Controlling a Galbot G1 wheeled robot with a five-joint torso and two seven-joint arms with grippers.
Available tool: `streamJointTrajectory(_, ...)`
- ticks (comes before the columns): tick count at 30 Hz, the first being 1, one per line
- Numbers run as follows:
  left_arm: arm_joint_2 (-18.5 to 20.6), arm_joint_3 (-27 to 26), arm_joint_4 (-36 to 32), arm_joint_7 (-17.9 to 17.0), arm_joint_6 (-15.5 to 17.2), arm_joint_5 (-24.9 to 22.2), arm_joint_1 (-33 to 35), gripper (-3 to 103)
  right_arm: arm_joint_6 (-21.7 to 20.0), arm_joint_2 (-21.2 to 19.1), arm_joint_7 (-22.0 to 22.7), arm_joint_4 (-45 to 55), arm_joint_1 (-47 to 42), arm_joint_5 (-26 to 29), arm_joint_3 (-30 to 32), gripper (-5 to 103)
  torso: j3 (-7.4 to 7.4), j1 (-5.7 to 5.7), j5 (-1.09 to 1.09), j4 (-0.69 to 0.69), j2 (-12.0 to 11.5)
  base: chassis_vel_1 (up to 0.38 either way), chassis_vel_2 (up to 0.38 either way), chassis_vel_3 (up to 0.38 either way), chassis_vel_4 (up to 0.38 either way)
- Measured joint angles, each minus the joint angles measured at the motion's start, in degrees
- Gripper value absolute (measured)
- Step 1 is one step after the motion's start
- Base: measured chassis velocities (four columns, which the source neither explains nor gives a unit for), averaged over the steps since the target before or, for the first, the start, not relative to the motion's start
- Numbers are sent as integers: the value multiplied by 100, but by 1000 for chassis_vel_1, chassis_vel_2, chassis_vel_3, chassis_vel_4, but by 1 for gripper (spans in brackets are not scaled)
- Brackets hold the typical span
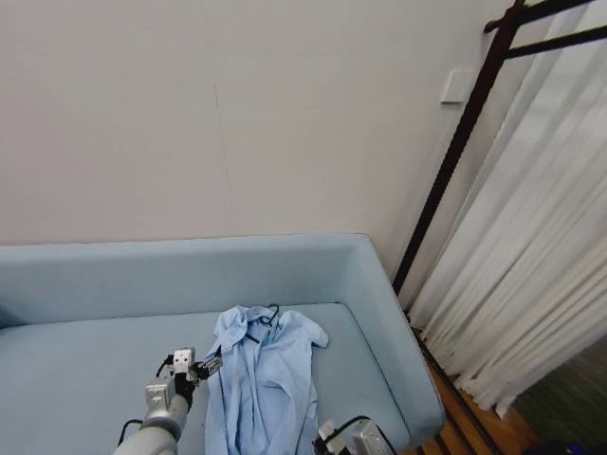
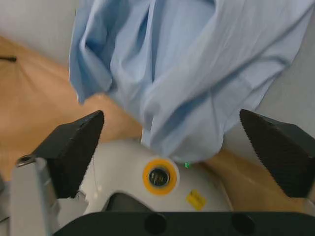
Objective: Pick up the clothes from the sofa and hang them on the clothes hanger.
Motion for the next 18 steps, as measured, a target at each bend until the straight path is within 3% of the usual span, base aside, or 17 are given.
streamJointTrajectory(2,-7,-9,0,59,-63,11,23,100,477,129,-360,-110,281,-397,75,98,0,0,0,-1,0,0,0,0,0)
streamJointTrajectory(3,-7,-9,0,59,-63,11,23,100,477,129,-360,-110,281,-397,75,98,0,0,0,-1,0,0,0,0,0)
streamJointTrajectory(6,-17,-48,50,231,-291,32,67,100,1042,467,-649,-590,1125,-639,121,100,0,0,1,1,0,0,0,0,0)
streamJointTrajectory(10,-47,-111,176,380,-553,33,122,100,1259,996,-858,-1587,2055,-462,169,100,1,0,1,1,-1,0,0,0,0)
streamJointTrajectory(13,-80,-260,373,522,-821,11,176,100,1433,1575,-1556,-2881,3023,-618,155,100,2,1,-1,3,-1,0,0,0,0)
streamJointTrajectory(14,-80,-260,373,522,-821,11,176,100,1433,1575,-1556,-2881,3023,-618,155,100,2,1,-1,3,-1,0,0,0,0)
streamJointTrajectory(18,-129,-490,534,556,-861,-11,241,100,1486,2157,-2405,-4452,3823,-925,-24,100,1,2,0,1,-2,0,0,0,0)
